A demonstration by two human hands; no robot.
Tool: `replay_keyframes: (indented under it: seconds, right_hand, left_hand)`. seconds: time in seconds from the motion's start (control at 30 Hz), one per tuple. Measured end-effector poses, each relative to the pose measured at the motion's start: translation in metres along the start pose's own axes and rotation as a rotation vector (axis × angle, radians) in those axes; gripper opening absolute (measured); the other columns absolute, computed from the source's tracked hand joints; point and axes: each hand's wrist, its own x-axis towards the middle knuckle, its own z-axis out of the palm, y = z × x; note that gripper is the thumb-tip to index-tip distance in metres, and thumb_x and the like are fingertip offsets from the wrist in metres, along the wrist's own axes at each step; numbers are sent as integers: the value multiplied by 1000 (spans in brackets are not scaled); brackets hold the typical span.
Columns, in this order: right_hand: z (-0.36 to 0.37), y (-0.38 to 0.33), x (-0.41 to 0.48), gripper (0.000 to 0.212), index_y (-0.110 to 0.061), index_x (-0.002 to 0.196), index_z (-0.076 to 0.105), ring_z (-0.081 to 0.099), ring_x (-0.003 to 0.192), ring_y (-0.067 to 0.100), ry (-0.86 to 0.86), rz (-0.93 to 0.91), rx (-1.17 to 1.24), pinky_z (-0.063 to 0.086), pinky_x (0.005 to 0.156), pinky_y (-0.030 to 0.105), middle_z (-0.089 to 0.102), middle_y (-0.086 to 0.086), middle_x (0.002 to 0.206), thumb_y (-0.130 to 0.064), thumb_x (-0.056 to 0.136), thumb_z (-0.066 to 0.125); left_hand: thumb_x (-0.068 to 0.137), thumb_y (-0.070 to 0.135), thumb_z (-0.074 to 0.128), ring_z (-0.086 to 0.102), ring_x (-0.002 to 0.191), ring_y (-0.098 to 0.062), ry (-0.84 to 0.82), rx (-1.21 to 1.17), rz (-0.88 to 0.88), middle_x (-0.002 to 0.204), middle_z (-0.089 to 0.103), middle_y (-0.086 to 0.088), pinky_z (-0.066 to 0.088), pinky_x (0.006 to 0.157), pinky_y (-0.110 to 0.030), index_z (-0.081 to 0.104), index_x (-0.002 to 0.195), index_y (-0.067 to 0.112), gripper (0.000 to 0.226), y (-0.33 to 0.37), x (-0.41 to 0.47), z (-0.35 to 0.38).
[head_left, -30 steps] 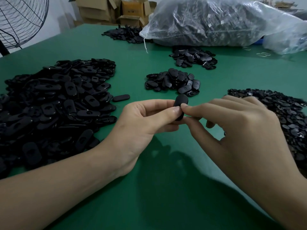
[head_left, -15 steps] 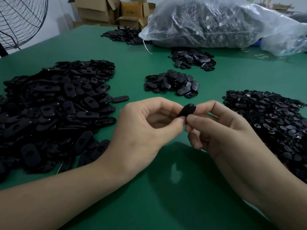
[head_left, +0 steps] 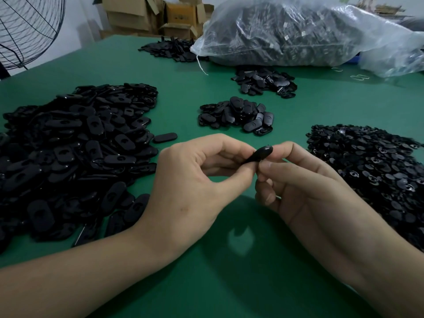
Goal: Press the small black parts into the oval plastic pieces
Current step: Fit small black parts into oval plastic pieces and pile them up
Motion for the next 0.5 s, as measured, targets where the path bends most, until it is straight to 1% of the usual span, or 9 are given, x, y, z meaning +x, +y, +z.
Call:
replay_keyframes:
  seconds: [0.13, 0.27, 0.37, 0.43, 0.5]
  right_hand:
    - [0, 0, 0, 9, -20, 78, 70, 53, 55, 14, -5, -5, -3, 47, 55, 21, 62, 6, 72, -12, 75, 72]
    - [0, 0, -2, 8, -18, 82, 70, 53, 57, 14, -24, 0, -4, 48, 57, 20, 63, 5, 74, -13, 76, 72]
    - [0, 0, -3, 15, -18, 83, 70, 53, 60, 14, -37, 2, -18, 48, 58, 20, 62, 6, 77, -7, 77, 77]
    - [1, 0, -4, 13, -19, 82, 70, 52, 60, 14, -33, 3, -28, 47, 58, 20, 63, 7, 78, -11, 74, 77]
    - [1, 0, -3, 17, -20, 79, 70, 52, 59, 15, -29, 6, -25, 47, 57, 21, 63, 7, 78, -7, 73, 79]
  left_hand:
    - [83, 5, 79, 76, 80, -5, 3, 26, 17, 86, 79, 11, 58, 77, -16, 77, 91, 24, 21, 1, 0, -1]
    - [83, 4, 79, 76, 80, -4, 5, 49, 37, 87, 79, 13, 58, 77, -15, 77, 92, 26, 23, 2, 0, -1]
    - [83, 4, 79, 76, 80, -4, 9, 52, 30, 87, 79, 13, 58, 78, -15, 77, 92, 26, 23, 2, 0, -1]
    - [83, 4, 79, 76, 80, -3, 12, 62, 27, 87, 79, 12, 58, 78, -15, 77, 92, 25, 23, 2, -1, -1]
    - [83, 3, 80, 76, 81, -3, 21, 92, 45, 87, 79, 11, 58, 78, -15, 77, 92, 22, 22, 3, -1, -1]
